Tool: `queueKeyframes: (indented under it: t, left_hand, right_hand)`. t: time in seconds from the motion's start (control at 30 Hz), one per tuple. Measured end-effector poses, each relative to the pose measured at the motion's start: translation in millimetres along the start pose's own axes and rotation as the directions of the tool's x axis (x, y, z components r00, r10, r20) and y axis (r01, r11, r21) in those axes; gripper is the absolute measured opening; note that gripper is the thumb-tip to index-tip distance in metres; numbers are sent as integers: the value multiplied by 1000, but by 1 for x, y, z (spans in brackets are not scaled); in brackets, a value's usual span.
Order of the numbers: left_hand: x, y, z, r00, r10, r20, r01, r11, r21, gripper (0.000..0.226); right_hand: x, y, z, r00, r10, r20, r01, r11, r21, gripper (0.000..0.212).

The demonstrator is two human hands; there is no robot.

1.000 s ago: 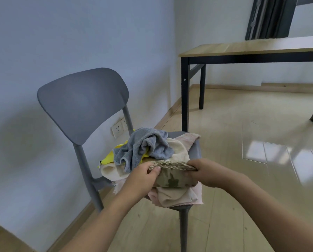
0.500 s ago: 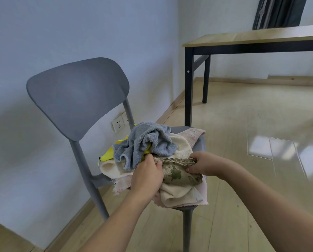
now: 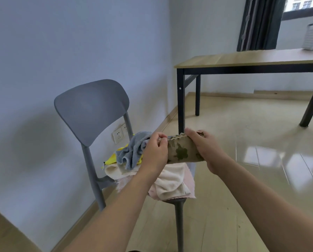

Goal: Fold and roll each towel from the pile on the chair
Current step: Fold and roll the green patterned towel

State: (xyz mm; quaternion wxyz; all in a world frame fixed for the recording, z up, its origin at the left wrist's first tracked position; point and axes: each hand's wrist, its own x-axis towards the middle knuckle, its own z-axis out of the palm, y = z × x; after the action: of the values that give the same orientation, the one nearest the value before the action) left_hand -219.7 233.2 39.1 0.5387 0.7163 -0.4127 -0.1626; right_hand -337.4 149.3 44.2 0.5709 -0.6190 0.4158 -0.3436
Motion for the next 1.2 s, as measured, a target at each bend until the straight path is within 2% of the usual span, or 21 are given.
queueKeyframes:
  t: [0.07, 0.13, 0.23, 0.3, 0.43, 0.63, 0.77, 0.9, 1.1, 1.2]
  left_hand:
    - [-1, 13, 5, 1000, -29, -7, 29, 999, -28, 19]
    - [3, 24, 12, 996, -51, -68, 49, 998, -31, 26]
    - [14, 36, 23, 988, -18, -157, 23, 999, 29, 31]
    - [28, 38, 34, 987, 13, -162, -2, 998, 65, 31]
    - [67, 19, 63, 992, 10, -127, 3, 995, 102, 33]
    - [151, -37, 126, 989, -126, -75, 136, 980, 143, 34]
    - [184, -21, 140, 976, -216, -36, 219, 958, 185, 36]
    - [225, 81, 132, 959, -283, 24, 275, 947, 166, 37]
    - [255, 316, 102, 944, -318, 92, 305, 944, 128, 37]
    - [256, 420, 87, 927, -315, 203, 303, 949, 86, 37]
  right_hand:
    - [-6, -10, -4, 988, -72, -134, 69, 997, -27, 39]
    - [-7, -16, -12, 970, -86, -228, 76, 996, -54, 44]
    - [4, -19, -23, 952, -69, -297, 56, 997, -51, 40]
    - [20, -14, -30, 940, -37, -339, 23, 999, -47, 39]
    - [68, 2, -39, 928, 4, -372, -28, 998, -60, 43]
    - [175, 53, -45, 922, 173, -345, -194, 981, -26, 33]
    - [212, 43, -58, 907, 287, -309, -295, 955, 20, 31]
    - [227, -59, -97, 894, 338, -295, -342, 939, 41, 29]
    - [202, -293, -187, 873, 298, -385, -334, 942, -29, 35]
    - [173, -385, -232, 857, 271, -438, -342, 936, -91, 40]
